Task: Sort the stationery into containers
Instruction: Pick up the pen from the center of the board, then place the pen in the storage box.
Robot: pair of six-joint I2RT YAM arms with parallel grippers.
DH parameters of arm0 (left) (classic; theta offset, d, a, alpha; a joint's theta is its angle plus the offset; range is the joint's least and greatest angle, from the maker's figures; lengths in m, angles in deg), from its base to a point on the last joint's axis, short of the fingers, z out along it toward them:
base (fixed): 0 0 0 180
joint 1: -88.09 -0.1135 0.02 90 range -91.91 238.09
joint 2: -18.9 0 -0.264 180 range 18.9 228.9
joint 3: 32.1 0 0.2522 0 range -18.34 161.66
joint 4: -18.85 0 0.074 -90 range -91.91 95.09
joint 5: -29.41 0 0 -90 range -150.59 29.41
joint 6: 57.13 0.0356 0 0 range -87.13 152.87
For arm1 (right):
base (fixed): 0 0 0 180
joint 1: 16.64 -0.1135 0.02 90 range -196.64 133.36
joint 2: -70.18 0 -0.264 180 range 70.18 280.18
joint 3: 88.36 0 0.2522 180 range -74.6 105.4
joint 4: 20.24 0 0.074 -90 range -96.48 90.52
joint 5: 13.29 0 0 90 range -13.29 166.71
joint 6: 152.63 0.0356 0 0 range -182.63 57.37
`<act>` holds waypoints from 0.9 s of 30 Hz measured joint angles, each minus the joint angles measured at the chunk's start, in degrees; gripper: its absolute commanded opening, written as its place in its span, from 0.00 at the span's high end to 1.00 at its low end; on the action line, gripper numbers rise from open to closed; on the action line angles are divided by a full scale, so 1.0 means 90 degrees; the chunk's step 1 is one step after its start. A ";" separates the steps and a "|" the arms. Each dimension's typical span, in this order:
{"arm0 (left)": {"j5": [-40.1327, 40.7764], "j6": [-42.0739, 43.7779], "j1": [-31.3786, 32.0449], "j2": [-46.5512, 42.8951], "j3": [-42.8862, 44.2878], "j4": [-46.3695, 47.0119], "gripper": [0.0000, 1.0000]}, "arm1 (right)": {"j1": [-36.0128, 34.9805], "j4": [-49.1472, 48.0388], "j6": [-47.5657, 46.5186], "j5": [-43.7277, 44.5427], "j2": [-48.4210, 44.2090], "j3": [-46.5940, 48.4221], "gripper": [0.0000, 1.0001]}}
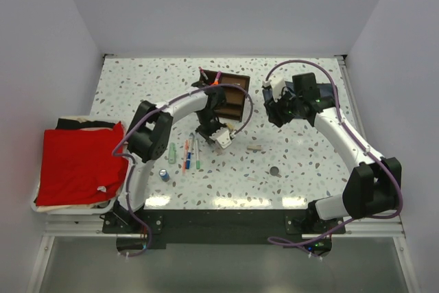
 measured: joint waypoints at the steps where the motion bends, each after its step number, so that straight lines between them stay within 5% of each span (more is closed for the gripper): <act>1: -0.0155 -0.0080 0.0000 0.0027 0.0073 -0.0041 1.00 | 0.0000 0.0005 0.0000 0.0000 0.0000 0.0000 0.47; 9: -0.2242 -0.0746 -0.0282 -0.0418 0.1217 -0.0272 1.00 | 0.0000 0.0039 -0.0010 0.0002 -0.0019 -0.0007 0.48; 14: -0.4078 -0.2336 -0.0821 -0.1137 0.1438 0.0811 1.00 | 0.0000 0.0070 -0.0015 0.0032 -0.0017 0.0002 0.48; 17: -0.4928 -0.4323 -0.1336 -0.1732 0.0512 0.3033 1.00 | 0.0000 0.0194 -0.0039 0.0066 0.0036 0.0119 0.48; 21: -0.5163 -0.8361 -0.1977 -0.2416 -0.1717 0.8296 1.00 | 0.0000 0.0272 -0.0053 0.0075 0.0168 0.0325 0.48; 27: -0.4981 -1.2305 -0.2370 -0.1574 -0.1693 1.2684 1.00 | 0.0000 0.0274 -0.0053 0.0075 0.0432 0.0474 0.48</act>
